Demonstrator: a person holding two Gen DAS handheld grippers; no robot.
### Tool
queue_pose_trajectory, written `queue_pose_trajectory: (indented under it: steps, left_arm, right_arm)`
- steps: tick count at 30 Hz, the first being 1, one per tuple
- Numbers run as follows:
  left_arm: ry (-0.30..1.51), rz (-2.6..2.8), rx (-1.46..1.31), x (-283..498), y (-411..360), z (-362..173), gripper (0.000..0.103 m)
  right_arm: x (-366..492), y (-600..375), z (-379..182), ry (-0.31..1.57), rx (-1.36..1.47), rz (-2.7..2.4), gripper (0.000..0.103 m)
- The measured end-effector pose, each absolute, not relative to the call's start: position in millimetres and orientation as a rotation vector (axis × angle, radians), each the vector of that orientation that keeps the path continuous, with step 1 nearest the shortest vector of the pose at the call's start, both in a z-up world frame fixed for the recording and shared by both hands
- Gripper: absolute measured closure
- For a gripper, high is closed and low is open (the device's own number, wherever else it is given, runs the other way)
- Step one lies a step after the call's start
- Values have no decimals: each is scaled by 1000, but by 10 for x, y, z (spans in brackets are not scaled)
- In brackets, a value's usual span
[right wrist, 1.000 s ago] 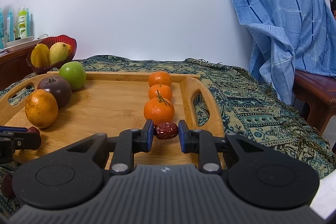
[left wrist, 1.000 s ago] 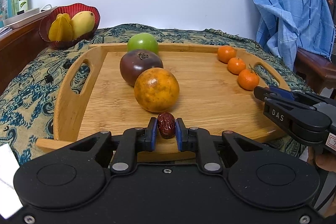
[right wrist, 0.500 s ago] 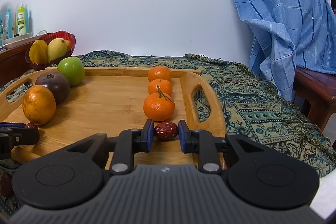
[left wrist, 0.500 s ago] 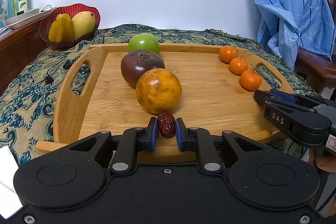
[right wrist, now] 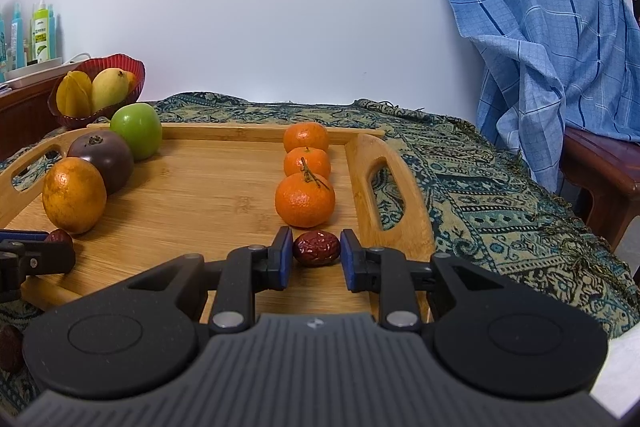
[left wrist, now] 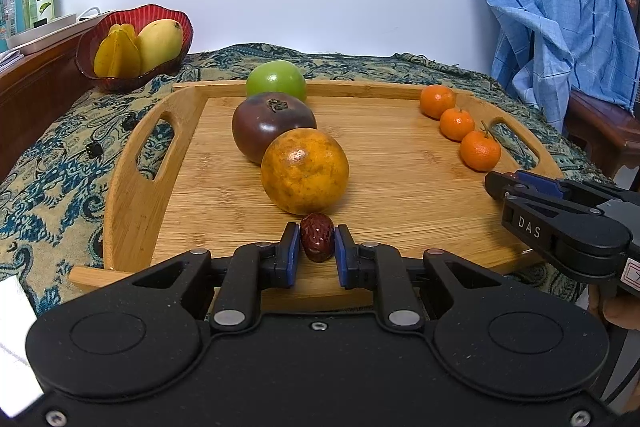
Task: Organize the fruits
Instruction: 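Carry both red dates over the tray with both grippers, then lower the dates onto the tray and open both grippers, then move both tools back toward the remaining red dates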
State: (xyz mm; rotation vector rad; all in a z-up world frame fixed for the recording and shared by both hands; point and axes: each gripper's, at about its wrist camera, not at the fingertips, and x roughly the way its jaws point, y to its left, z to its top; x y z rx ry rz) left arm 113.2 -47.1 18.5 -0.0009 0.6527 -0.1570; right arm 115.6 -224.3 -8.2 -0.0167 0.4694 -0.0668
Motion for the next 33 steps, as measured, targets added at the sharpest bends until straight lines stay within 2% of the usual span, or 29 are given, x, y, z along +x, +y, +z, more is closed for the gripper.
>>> queue_pose_trajectory:
  steps: [2, 4, 7, 14, 22, 28, 33]
  left_arm:
    - [655, -152, -6, 1128, -466, 192, 82]
    - [659, -147, -13, 1120, -446, 198, 75]
    - [657, -139, -10, 1088, -427, 207, 68]
    - [635, -127, -2, 951, -356, 268, 53]
    - [614, -144, 5, 641, -260, 325, 34]
    - [613, -177, 19, 421, -245, 276, 23]
    - [593, -203, 40, 273, -253, 232, 21]
  right_arm:
    - [1148, -2242, -78, 464, -15, -65, 63]
    - [1128, -2242, -74, 455, -16, -62, 52]
    - [1093, -2234, -68, 443, -18, -64, 44]
    - [902, -2228, -46, 402, 19, -48, 29]
    - [540, -2143, -34, 384, 25, -15, 24]
    - [307, -2102, -41, 377, 54, 13, 21]
    - [150, -2032, -80, 392, 50, 33, 20]
